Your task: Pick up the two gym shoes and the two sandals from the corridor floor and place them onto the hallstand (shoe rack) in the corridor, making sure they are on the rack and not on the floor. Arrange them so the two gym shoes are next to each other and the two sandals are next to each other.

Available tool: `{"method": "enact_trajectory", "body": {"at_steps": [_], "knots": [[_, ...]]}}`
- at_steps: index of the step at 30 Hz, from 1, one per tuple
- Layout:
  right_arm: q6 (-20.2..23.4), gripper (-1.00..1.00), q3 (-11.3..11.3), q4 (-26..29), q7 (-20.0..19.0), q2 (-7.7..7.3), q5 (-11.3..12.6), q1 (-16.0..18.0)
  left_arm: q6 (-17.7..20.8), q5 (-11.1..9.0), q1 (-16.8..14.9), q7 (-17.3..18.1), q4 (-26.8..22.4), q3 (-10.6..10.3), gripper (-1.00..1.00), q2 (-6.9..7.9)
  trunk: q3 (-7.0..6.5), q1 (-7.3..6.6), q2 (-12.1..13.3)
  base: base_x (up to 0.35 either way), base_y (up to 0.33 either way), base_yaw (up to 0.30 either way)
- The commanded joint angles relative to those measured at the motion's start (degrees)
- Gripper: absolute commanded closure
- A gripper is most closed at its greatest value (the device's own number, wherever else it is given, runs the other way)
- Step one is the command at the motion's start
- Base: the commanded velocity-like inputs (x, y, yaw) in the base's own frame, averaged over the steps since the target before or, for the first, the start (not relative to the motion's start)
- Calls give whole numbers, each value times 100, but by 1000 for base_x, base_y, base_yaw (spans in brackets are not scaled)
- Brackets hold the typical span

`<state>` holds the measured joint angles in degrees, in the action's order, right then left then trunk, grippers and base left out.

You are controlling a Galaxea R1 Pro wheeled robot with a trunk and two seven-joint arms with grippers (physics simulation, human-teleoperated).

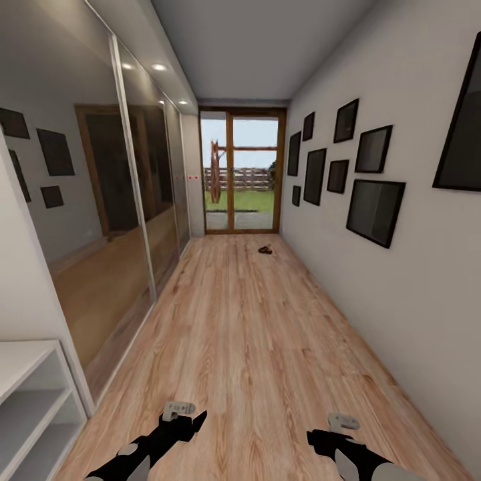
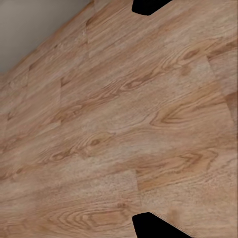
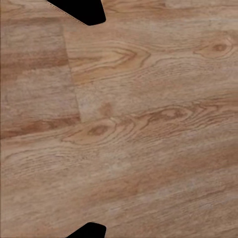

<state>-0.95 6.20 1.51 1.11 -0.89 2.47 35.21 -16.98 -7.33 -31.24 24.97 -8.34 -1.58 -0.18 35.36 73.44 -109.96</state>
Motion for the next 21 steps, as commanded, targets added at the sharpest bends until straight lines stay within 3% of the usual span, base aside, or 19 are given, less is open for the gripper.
{"method": "enact_trajectory", "body": {"at_steps": [1, 21], "knots": [[-10, -100, 31, -2, 4, 1, 26, 4, -7, -58, -5, 26, 8, -18, -100, 1, 13, 3, -3, 349, 0, 0], [-7, -100, 31, -2, 4, 1, 26, 4, -7, -58, -5, 26, 8, -18, -100, 1, 26, 3, -3, 349, 0, -3]]}}
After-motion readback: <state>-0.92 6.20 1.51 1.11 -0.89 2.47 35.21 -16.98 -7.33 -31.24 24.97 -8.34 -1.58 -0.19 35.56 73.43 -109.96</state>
